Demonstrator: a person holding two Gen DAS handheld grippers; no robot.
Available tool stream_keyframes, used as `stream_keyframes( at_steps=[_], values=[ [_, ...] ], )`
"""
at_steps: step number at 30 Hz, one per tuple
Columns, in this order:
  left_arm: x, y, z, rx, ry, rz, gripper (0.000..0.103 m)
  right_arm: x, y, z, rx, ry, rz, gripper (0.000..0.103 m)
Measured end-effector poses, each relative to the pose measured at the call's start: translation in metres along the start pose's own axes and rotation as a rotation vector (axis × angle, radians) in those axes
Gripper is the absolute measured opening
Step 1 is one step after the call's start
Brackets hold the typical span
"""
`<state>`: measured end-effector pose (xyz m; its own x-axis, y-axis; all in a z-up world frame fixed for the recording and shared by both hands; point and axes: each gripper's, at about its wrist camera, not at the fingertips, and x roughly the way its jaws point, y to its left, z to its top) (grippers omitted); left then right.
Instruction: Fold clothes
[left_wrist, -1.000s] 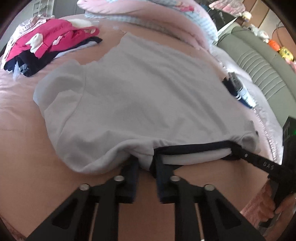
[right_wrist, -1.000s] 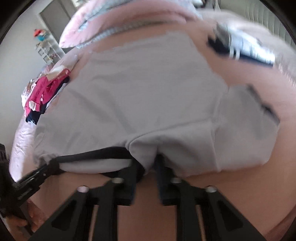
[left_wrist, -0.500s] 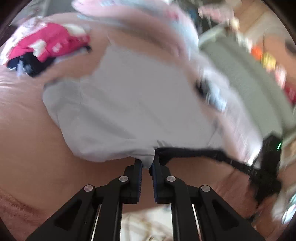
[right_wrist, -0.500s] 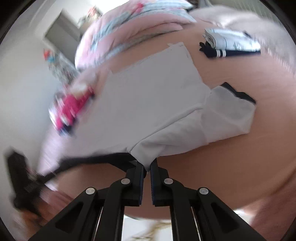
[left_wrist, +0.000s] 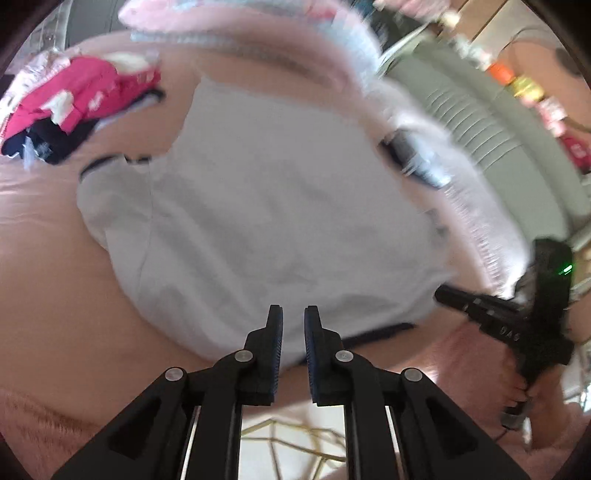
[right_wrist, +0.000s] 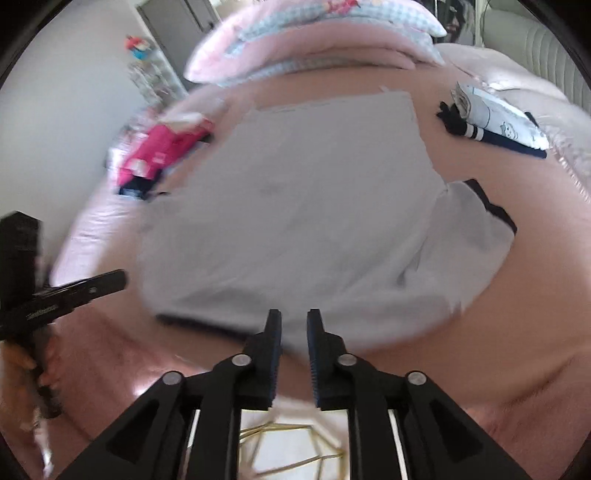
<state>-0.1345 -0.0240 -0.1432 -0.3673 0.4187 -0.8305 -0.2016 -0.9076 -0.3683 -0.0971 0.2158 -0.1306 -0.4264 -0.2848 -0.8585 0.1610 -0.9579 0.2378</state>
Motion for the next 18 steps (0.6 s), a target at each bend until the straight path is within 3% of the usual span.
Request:
stream_keyframes(
  at_steps=[2,5,7,10,13,15,17,18],
  values=[
    [0.022,0.0,-0.006,0.011,0.072,0.036,0.01,0.024,-0.004,0.003,0.025,0.065,-0.036,0.014],
    [0.039,0.005,-0.026,-0.008,0.154,0.069,0.01,0.043,-0.019,-0.017,0.096,0.166,-0.031,0.014],
    [0.033,0.013,-0.04,-0.04,0.116,0.044,0.01,0.032,-0.027,-0.032,0.119,0.145,0.001,0.014],
    [0.021,0.017,-0.048,-0.093,0.124,0.005,0.011,0.015,-0.034,-0.045,0.145,0.141,0.031,0.017],
    [0.01,0.007,-0.04,-0.046,0.057,-0.043,0.011,-0.002,-0.038,-0.045,0.169,0.127,0.064,0.017],
    [0.008,-0.003,-0.032,-0.003,0.015,-0.055,0.011,-0.018,-0.033,-0.033,0.154,0.035,0.096,0.017],
    [0.014,-0.012,-0.025,0.034,-0.015,-0.068,0.011,-0.019,-0.027,-0.019,0.116,-0.046,0.079,0.031],
    [0.027,-0.013,-0.016,0.035,-0.006,-0.063,0.011,-0.009,-0.026,-0.014,0.099,-0.047,0.045,0.033]
  ],
)
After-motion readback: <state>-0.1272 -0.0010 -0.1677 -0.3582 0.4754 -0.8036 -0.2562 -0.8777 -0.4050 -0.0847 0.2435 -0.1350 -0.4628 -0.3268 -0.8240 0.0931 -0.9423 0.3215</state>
